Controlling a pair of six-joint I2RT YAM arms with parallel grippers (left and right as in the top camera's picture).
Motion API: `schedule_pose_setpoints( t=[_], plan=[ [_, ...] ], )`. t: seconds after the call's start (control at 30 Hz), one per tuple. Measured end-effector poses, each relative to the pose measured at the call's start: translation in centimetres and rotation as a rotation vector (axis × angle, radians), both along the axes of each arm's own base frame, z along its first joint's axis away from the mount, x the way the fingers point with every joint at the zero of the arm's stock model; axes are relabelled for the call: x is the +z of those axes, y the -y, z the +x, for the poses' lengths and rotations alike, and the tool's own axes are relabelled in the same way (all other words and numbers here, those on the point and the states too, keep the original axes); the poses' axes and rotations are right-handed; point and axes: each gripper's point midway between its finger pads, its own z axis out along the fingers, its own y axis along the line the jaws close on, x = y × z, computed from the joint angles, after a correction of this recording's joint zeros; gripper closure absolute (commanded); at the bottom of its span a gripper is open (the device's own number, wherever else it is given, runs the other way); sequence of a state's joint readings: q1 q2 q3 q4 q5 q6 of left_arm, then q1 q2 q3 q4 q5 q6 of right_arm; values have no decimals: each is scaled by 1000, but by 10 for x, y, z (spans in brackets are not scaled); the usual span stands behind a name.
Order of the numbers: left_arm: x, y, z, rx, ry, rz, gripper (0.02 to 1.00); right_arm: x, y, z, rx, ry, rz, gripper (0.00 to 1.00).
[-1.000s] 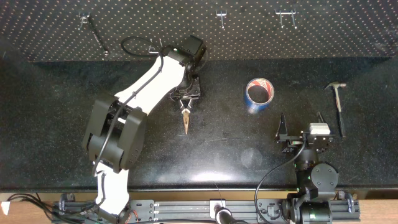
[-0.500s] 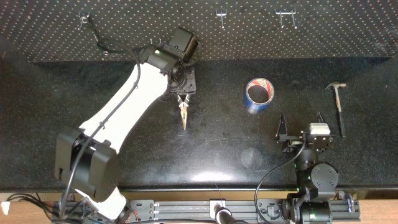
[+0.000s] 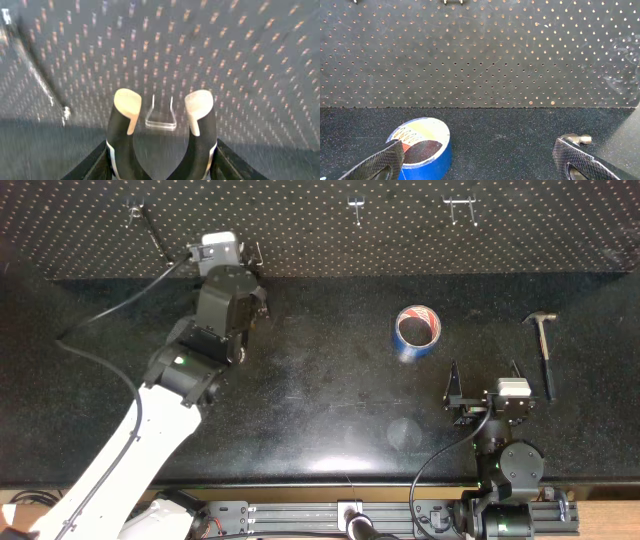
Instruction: Place Tools Onto Pegboard
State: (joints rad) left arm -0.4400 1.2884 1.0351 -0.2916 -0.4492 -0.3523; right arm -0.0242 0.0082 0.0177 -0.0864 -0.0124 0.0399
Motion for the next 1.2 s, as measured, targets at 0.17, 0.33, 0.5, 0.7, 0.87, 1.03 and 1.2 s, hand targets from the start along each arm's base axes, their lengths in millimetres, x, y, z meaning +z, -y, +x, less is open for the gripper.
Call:
schedule_pose_setpoints(
  t=[0.17,0.33,0.5,0.7,0.87,1.03,1.2],
  plan=[
    [45,1,26,-29,204,144,989,0,0,0,0,0,0,25],
    [51,6,47,-13,289,192,989,0,0,0,0,0,0,25],
    [40,12,62,-9,315,190,989,0,0,0,0,0,0,27],
    [33,5,77,25,339,183,989,0,0,0,0,0,0,25],
    [15,7,91,34,337,178,989,0,0,0,0,0,0,27],
    [16,7,91,53,423,123,991,0,0,0,0,0,0,25],
    [6,4,82,59,461,104,991,0,0,0,0,0,0,25]
  ],
)
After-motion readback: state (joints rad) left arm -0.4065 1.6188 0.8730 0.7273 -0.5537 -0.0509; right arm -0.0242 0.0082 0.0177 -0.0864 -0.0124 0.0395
